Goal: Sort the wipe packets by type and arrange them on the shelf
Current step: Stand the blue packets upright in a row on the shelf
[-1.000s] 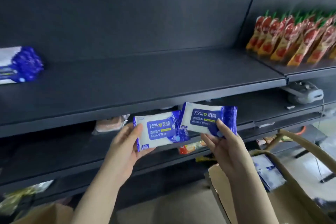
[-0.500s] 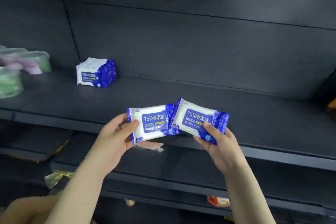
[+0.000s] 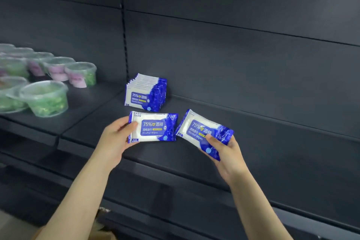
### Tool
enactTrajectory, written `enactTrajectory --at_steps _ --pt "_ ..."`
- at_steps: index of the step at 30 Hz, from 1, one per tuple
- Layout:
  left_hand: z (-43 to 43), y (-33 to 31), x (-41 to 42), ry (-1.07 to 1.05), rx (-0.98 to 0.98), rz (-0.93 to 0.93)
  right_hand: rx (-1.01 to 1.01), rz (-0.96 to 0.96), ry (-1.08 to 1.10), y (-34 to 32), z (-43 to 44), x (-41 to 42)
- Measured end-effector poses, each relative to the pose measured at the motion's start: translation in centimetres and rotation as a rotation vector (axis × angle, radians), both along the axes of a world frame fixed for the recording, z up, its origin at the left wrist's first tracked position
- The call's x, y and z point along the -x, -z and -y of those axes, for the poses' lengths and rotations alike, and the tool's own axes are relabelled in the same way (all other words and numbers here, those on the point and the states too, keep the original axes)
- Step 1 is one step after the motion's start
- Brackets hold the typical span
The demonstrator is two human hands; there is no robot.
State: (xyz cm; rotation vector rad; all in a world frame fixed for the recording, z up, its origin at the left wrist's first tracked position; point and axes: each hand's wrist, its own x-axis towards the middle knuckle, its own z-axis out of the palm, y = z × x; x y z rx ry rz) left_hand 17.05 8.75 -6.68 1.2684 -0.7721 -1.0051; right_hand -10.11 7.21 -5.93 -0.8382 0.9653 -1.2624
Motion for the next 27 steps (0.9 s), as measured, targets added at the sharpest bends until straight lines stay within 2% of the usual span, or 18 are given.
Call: enactTrajectory --at_steps 4,9,16,21,27 --pt "4.8 1.1 -4.5 -0.016 0.022 0.030 0.013 -0.028 0.031 1.1 2.9 -4.8" --pt "9.6 1.5 -7.7 -0.034 0.081 0.152 0.063 -0.154 0.065 2.1 5.7 -8.6" --pt "13.9 2.1 -10.9 -0.040 0.127 0.356 0.179 -0.490 0.060 2.6 8.8 -13.6" --pt "15.1 2.2 -12.2 -0.010 0.165 0.279 0.265 -0.672 0.103 2.8 10.9 -17.6" --pt "15.4 1.8 -12.1 -0.012 0.104 0.142 0.357 -0.866 0.162 2.9 13.0 -20.9"
